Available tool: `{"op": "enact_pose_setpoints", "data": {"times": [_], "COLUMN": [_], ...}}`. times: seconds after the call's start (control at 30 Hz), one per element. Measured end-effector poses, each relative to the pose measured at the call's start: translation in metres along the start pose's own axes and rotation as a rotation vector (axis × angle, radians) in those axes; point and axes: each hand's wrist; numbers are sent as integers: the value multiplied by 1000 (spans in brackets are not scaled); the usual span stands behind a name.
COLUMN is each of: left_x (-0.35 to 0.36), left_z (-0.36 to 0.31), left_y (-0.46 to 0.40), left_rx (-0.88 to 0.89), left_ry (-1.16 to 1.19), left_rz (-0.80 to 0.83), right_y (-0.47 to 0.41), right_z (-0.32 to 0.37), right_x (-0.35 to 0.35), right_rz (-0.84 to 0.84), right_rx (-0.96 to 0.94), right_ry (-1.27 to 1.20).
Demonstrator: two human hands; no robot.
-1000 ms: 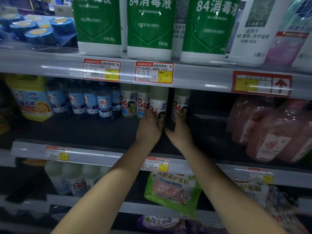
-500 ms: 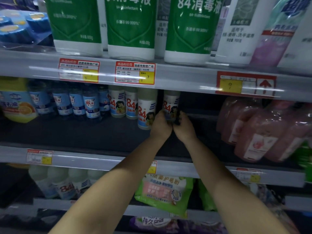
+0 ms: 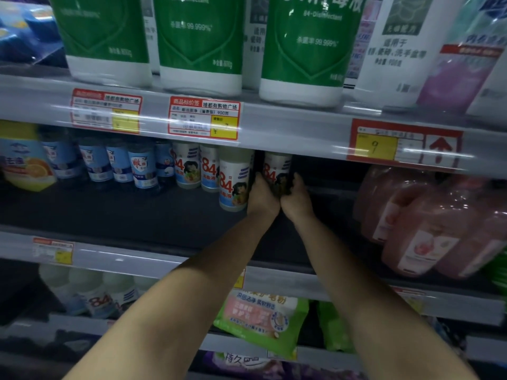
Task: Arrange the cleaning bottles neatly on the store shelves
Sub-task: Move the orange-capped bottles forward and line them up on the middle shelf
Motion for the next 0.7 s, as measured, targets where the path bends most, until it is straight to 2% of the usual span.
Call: {"op": "enact_pose_setpoints", "data": {"times": [0.37,0.7], "left_x": [0,0], "left_z": [3,2], "left_y": [-5,1], "left_rx": [-52,-44], "left_ry": [83,95], "left_rz": [42,38], "right_y": [-6,1], "right_z": [-4,-2], "right_x": [4,-6], "right_rz": [40,112], "right_rx": [-42,2], "right_ry": [-31,-41]}}
Point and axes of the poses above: each hand's wrist, its own y-axis away from the middle knuckle, its own x-axis out of the palm, z = x × y, and after that the axes turned 7 degrees about -x, right-handed
